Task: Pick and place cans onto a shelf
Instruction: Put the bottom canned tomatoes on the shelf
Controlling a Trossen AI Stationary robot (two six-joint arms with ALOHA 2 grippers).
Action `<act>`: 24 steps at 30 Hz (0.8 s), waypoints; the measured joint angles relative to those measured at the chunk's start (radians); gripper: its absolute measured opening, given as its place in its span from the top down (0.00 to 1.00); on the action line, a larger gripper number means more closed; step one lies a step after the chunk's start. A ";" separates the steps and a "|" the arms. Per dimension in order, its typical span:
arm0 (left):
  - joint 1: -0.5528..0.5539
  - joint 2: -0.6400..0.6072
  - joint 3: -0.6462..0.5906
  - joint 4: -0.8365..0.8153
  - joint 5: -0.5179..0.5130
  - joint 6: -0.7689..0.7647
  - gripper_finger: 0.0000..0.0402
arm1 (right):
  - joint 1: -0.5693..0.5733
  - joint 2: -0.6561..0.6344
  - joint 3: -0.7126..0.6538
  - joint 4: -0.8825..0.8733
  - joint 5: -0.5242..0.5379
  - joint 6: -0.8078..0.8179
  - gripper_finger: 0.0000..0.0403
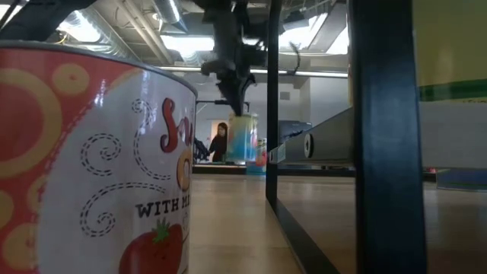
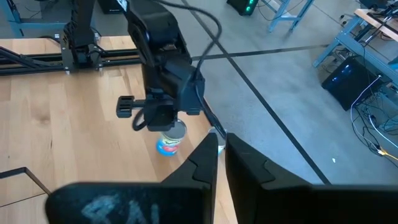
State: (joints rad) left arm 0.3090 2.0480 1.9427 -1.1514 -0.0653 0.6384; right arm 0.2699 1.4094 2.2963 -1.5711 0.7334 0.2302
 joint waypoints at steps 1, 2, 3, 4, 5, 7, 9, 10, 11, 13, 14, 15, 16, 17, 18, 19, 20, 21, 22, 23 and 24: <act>-0.009 0.000 0.025 -0.008 -0.007 -0.001 1.00 | 0.000 0.000 0.000 0.000 0.000 0.000 0.91; -0.019 0.000 0.051 -0.022 -0.011 -0.002 1.00 | 0.000 0.000 0.000 0.000 0.000 0.000 0.91; -0.029 -0.001 0.078 -0.040 -0.012 -0.003 1.00 | 0.000 0.000 0.000 0.000 0.000 0.000 0.91; -0.041 -0.001 0.104 -0.054 -0.016 -0.006 1.00 | 0.000 0.000 0.000 0.000 0.000 0.000 0.91; -0.054 -0.002 0.128 -0.057 -0.029 -0.017 1.00 | 0.000 0.000 0.000 0.000 0.000 0.000 0.91; -0.084 -0.003 0.175 -0.060 -0.051 -0.062 1.00 | 0.000 0.000 0.000 0.000 0.000 0.000 0.91; -0.113 -0.003 0.220 -0.070 -0.052 -0.126 1.00 | 0.000 0.000 0.000 0.000 0.000 0.000 0.91; -0.128 -0.003 0.240 -0.070 -0.053 -0.165 1.00 | 0.000 0.000 0.000 0.000 0.000 0.000 0.91; -0.143 -0.003 0.259 -0.069 -0.052 -0.200 1.00 | 0.000 0.000 0.000 0.000 0.000 0.000 0.91; -0.174 -0.004 0.288 -0.070 -0.057 -0.258 1.00 | 0.000 0.000 0.000 0.000 0.000 0.000 0.91; -0.191 -0.005 0.299 -0.070 -0.066 -0.284 1.00 | 0.000 0.000 0.000 0.000 0.000 -0.002 0.91; -0.208 -0.005 0.308 -0.069 -0.082 -0.308 1.00 | 0.000 0.000 0.000 0.000 0.000 -0.004 0.91; -0.226 -0.005 0.315 -0.069 -0.099 -0.331 1.00 | 0.000 0.000 0.000 0.000 0.000 -0.004 0.91; -0.244 -0.005 0.320 -0.069 -0.110 -0.354 1.00 | 0.000 0.000 0.000 0.000 0.000 -0.006 0.91; -0.262 -0.005 0.324 -0.068 -0.115 -0.375 1.00 | 0.000 0.000 0.000 0.000 0.000 -0.014 0.91; -0.279 -0.005 0.329 -0.068 -0.115 -0.395 1.00 | 0.000 0.000 0.000 0.000 0.000 -0.025 0.91; -0.295 -0.005 0.330 -0.065 -0.115 -0.412 1.00 | 0.000 0.000 0.000 0.000 0.000 -0.030 0.91; -0.312 -0.005 0.331 -0.058 -0.113 -0.432 1.00 | 0.000 0.000 0.000 0.000 0.000 -0.031 0.91; -0.328 -0.005 0.331 -0.047 -0.109 -0.451 1.00 | 0.000 0.000 0.000 0.000 0.000 -0.031 0.91; -0.344 -0.005 0.331 -0.039 -0.108 -0.468 1.00 | 0.000 0.000 0.000 0.000 0.000 -0.030 0.91; -0.359 -0.005 0.331 -0.031 -0.108 -0.479 1.00 | 0.000 0.000 0.000 0.000 0.000 -0.030 0.91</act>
State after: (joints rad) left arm -0.0501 2.0430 2.2734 -1.1825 -0.1734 0.1595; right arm 0.2699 1.4094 2.2963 -1.5711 0.7338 0.1999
